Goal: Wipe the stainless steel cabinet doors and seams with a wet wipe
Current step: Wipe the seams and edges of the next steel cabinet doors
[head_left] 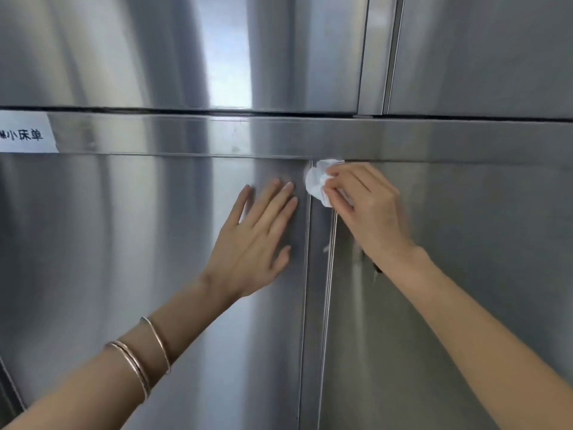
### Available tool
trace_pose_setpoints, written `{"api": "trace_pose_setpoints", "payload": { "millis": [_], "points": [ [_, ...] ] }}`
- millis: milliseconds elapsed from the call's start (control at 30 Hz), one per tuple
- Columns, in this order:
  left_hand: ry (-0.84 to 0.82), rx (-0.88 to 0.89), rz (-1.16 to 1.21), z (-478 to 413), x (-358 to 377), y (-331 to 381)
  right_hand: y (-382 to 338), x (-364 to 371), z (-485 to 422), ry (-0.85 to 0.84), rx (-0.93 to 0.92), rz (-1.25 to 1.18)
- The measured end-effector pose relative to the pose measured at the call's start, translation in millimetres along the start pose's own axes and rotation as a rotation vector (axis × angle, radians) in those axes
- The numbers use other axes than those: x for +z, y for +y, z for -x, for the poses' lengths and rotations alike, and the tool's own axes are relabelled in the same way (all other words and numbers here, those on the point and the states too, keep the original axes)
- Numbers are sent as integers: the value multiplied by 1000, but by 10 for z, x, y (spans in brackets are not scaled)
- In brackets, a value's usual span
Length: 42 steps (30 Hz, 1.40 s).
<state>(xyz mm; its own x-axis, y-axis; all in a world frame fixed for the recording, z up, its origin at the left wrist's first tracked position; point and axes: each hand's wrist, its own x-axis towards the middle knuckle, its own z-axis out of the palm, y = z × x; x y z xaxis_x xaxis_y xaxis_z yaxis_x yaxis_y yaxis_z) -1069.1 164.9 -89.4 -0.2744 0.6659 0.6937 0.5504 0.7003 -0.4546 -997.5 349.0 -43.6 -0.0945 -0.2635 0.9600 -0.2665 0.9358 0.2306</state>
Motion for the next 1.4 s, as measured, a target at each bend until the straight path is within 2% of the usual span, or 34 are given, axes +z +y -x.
{"api": "trace_pose_setpoints", "payload": {
  "millis": [100,200,267,333,467,600,667,733,767,900,1033,1100,1200,1400],
  "points": [
    [84,-13,-36,-110,79,-69,7,17,0,-67,-121,133],
    [146,-27,-20,-139,164,-102,-26,24,157,-311,-102,209],
    [170,-39,3,-122,248,-83,-59,17,248,-384,-127,249],
    [183,-54,15,-116,315,-54,-55,10,192,-372,-158,244],
    [240,-67,9,-150,392,-48,-22,92,-98,-233,-55,193],
    [267,-87,30,-142,443,-29,-149,179,174,-133,-29,215],
    [258,-91,33,-145,452,-14,-187,123,224,-247,-50,284],
    [245,-91,-8,-148,453,-14,-160,69,-21,-445,57,344],
    [236,-90,-24,-145,454,-19,-121,61,-172,-474,108,384],
    [212,-84,-55,-131,453,-49,-161,122,-157,-387,144,427],
    [194,-78,-48,-118,410,-54,-270,78,220,-453,114,370],
    [189,-75,-47,-112,388,-59,-162,89,-14,-475,155,440],
    [179,-70,-41,-112,390,-73,-87,137,-259,-421,163,504],
    [116,-113,-3,-95,345,1,-350,152,640,-313,74,333]
  ]
}}
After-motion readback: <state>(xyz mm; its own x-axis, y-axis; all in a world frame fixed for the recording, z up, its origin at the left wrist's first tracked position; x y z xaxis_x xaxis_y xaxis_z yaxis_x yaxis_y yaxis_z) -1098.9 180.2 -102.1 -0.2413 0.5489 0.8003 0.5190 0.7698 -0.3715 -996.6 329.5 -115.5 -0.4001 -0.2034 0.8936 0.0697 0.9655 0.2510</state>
